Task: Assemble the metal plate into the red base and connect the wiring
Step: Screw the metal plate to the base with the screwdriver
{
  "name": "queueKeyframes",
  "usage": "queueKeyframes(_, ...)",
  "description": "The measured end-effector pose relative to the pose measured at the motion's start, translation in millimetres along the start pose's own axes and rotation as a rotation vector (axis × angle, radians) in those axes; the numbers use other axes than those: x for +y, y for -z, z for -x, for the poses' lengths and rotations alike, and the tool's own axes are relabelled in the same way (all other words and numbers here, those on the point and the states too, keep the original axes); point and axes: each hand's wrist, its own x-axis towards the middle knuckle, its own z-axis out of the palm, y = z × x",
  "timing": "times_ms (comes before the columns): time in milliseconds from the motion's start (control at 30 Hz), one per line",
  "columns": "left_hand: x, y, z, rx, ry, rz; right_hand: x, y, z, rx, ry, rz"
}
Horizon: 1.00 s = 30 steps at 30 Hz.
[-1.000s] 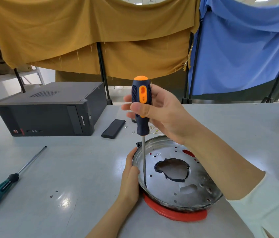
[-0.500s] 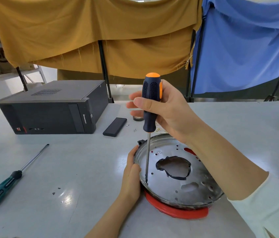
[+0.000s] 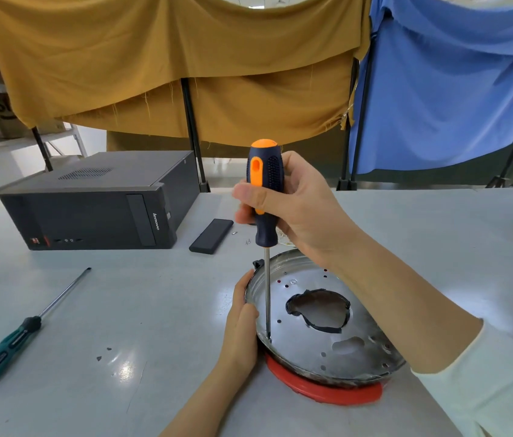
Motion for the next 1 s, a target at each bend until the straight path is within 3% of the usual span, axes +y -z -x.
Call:
queueKeyframes(67,0,1,0,0.003,-0.001,0.001,1,-3,-2,0.019,-0.012,0.046)
queueKeyframes(200,-1,1,0,-0.004,-0.005,0.013,-5,2,-1,-0.162,-0.068,-0.188)
queueKeyframes(267,-2,0,-1,-0.009,-0.01,0.018,-6,7,1,-0.192,-0.067,-0.177)
queueKeyframes(533,-1,0,1,-0.003,-0.037,0.017,0,2,-4,0.073,-0.016,0.139)
queueKeyframes(700,-2,1,0,-0.012,-0.039,-0.001,-8,6,-4,-0.216,-0.123,-0.172)
queueKeyframes(767,-2,1,0,-0.004,-0.025,-0.003,-7,8,-2,-0.239,-0.118,-0.128)
queueKeyframes(933,0,0,0,0.007,0.001,0.007,-4,2,-1,-0.004,-0.036,0.184)
queueKeyframes(1000,0,0,1,0.003,-0.018,0.002,-4,3,-4,0.021,-0.024,0.23)
